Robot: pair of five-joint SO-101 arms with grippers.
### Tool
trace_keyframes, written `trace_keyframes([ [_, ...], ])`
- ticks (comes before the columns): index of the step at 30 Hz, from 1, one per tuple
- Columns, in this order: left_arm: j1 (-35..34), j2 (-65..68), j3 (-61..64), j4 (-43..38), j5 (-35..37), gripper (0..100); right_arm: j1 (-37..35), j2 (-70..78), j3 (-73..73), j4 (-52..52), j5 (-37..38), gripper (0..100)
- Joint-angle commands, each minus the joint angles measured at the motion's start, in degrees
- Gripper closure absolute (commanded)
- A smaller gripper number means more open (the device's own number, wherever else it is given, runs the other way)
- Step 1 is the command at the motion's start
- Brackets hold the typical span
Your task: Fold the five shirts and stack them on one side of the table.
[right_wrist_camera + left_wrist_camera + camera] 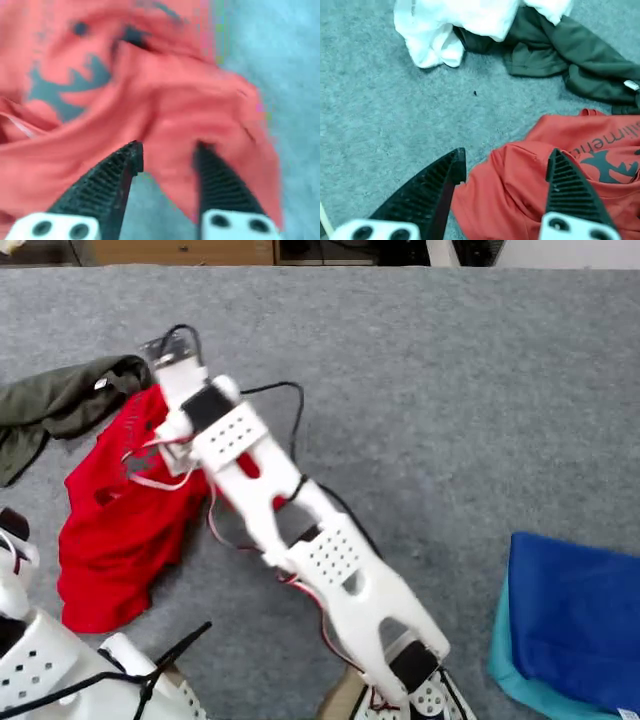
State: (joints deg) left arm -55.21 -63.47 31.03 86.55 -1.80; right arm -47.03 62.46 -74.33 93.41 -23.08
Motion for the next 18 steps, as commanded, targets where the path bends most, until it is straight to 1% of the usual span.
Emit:
trace_keyframes([
  [1, 0.79, -0.31, -0.53, -0.79, 0.35, 73, -1.36, 2.68, 0.40, -8.00, 0.18, 79.7],
  [3, 0.79, -0.31, -0.53, -0.79, 0.26, 73, -1.27, 4.88, 0.13, -9.23, 0.18, 85.1],
  [6, 0.70, -0.31, -0.18, -0.79, 0.26, 73, -0.04, 5.23, -1.98, -6.42, 0.70, 99.8],
  [8, 0.70, -0.31, -0.09, -0.79, 0.26, 73, 1.36, 5.14, -4.09, -3.08, 2.02, 97.6],
  [10, 1.14, -0.31, -0.09, -0.79, 0.26, 73, 2.86, 5.32, -7.34, 0.18, 3.60, 99.6],
  [14, 1.14, -0.22, -0.26, -1.23, 0.26, 73, 4.79, 5.05, -15.16, 9.32, 6.24, 99.5],
  [18, 2.02, -0.04, -0.09, -1.32, 0.35, 73, 7.52, 2.86, -16.92, 9.05, 10.46, 99.5],
])
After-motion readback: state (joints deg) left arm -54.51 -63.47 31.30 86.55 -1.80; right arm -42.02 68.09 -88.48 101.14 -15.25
